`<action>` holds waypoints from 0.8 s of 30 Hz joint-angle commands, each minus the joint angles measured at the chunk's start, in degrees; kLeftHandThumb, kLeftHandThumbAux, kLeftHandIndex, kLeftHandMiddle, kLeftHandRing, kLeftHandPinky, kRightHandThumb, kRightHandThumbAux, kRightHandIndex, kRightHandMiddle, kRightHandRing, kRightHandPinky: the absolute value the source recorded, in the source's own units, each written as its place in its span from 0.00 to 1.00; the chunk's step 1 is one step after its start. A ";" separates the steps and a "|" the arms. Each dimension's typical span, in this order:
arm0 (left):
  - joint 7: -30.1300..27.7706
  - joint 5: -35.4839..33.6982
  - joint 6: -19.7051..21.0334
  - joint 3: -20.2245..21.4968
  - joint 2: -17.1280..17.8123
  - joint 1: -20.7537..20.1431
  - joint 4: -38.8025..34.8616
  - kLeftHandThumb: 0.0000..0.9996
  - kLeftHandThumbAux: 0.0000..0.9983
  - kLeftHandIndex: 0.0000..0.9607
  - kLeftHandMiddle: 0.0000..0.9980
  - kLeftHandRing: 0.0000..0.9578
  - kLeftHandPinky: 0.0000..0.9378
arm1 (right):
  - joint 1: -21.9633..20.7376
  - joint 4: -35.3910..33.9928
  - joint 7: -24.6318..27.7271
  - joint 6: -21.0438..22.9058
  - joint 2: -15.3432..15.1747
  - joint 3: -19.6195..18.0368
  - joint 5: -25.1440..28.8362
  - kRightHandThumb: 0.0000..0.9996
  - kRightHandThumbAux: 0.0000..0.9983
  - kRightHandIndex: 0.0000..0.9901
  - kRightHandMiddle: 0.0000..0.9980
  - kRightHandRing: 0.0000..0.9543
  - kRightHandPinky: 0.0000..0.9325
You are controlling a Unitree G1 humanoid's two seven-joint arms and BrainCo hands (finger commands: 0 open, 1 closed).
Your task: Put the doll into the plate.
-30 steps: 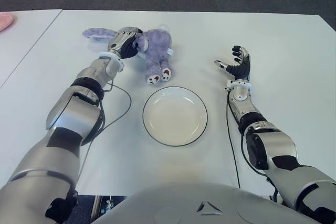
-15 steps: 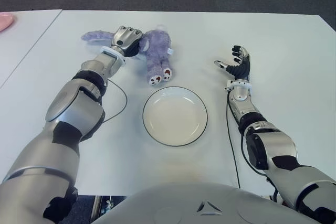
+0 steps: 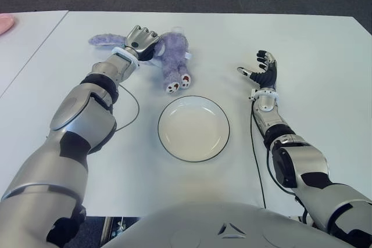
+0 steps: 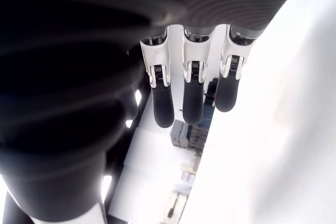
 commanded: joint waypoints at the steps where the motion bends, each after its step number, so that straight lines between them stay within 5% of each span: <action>1: -5.24 1.93 1.37 -1.47 0.12 4.34 3.00 0.72 0.70 0.46 0.74 0.76 0.79 | 15.86 8.81 0.73 6.63 5.51 0.62 -0.61 0.00 0.90 0.22 0.24 0.22 0.21; 9: -3.33 3.70 3.44 -3.15 0.36 4.18 2.92 0.73 0.70 0.46 0.77 0.80 0.85 | 15.94 8.78 0.81 6.30 5.56 0.72 -0.68 0.00 0.89 0.22 0.24 0.21 0.21; 24: 4.70 3.34 -2.05 -2.85 4.55 -1.06 0.94 0.74 0.70 0.46 0.84 0.88 0.94 | 15.71 8.81 1.24 6.47 5.45 0.75 -0.70 0.00 0.89 0.23 0.24 0.22 0.20</action>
